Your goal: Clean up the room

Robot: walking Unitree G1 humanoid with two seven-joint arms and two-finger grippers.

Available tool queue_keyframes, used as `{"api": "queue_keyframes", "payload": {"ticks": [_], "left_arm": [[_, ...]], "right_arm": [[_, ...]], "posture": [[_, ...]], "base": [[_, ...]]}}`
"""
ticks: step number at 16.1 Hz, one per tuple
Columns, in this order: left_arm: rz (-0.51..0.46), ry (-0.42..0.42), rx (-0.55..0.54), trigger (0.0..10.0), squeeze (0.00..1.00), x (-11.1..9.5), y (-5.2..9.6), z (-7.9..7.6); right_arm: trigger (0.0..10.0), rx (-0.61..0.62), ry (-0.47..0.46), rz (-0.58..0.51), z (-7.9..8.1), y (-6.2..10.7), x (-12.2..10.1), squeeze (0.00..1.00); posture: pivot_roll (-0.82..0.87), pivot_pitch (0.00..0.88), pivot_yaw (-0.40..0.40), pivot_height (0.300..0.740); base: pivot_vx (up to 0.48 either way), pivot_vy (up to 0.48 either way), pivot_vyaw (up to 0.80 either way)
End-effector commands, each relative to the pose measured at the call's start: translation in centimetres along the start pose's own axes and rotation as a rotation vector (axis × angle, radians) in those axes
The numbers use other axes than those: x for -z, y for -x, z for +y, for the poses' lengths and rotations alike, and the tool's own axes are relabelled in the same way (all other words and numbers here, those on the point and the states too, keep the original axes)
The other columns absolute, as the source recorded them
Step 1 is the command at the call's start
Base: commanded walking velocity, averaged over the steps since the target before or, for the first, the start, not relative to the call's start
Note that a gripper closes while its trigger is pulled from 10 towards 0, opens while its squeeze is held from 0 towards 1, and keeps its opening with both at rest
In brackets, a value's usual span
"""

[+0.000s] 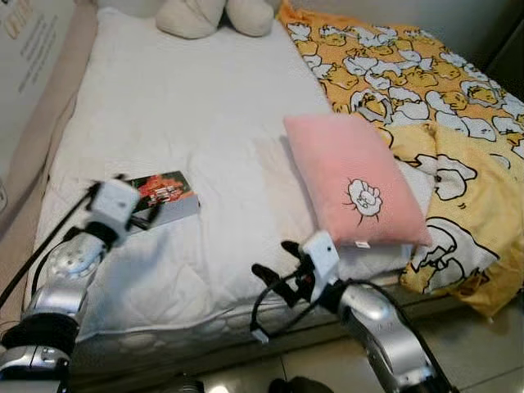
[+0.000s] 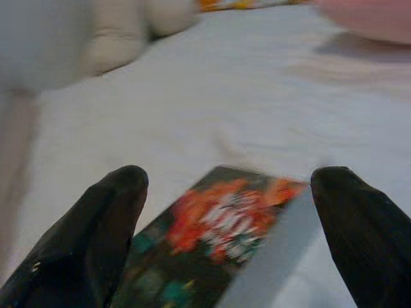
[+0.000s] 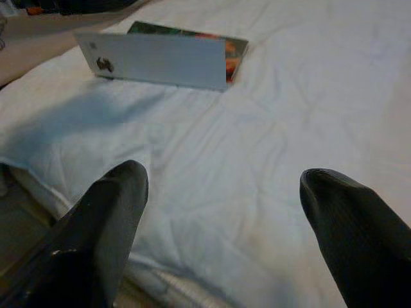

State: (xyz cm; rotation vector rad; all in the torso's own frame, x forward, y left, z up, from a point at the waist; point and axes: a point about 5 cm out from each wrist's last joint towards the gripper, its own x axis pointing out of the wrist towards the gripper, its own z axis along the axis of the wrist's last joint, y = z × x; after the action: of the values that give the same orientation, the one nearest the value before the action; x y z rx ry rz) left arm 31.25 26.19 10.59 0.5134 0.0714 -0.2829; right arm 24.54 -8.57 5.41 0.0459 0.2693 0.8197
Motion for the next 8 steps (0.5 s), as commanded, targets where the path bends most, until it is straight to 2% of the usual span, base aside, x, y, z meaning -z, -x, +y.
{"api": "queue_keyframes", "payload": {"ticks": [1,3,5,6,8], "left_arm": [[-0.013,-0.04,0.077,10.0,0.0,-1.2,-0.7,0.3],[-0.003,-0.084,0.115,10.0,0.0,-1.7,-1.0,0.9],[0.062,-0.146,0.166,10.0,0.0,-1.4,-1.7,0.6],[0.097,-0.157,0.197,10.0,0.0,-1.2,-2.4,0.3],[0.117,-0.171,0.247,10.0,0.0,-1.3,-2.7,0.2]], "right_arm": [[10.0,0.014,0.013,-0.008,-0.3,0.4,-0.1,0.0],[10.0,0.016,0.009,-0.006,0.0,0.7,0.1,0.0],[10.0,0.014,0.001,0.0,0.3,0.9,0.4,0.0],[10.0,0.011,-0.001,0.002,0.6,1.0,0.5,0.0],[10.0,0.01,-0.002,0.003,0.7,1.2,0.6,0.0]], "posture": [[-0.06,0.038,-0.071,0.74],[-0.07,0.044,-0.067,0.74],[-0.08,0.049,-0.066,0.74],[-0.09,0.054,-0.063,0.74],[-0.09,0.057,-0.061,0.74]], "base": [[0.0,0.0,0.0],[0.0,0.0,0.0],[0.0,0.0,0.0],[0.0,0.0,0.0],[0.0,0.0,0.0]]}}
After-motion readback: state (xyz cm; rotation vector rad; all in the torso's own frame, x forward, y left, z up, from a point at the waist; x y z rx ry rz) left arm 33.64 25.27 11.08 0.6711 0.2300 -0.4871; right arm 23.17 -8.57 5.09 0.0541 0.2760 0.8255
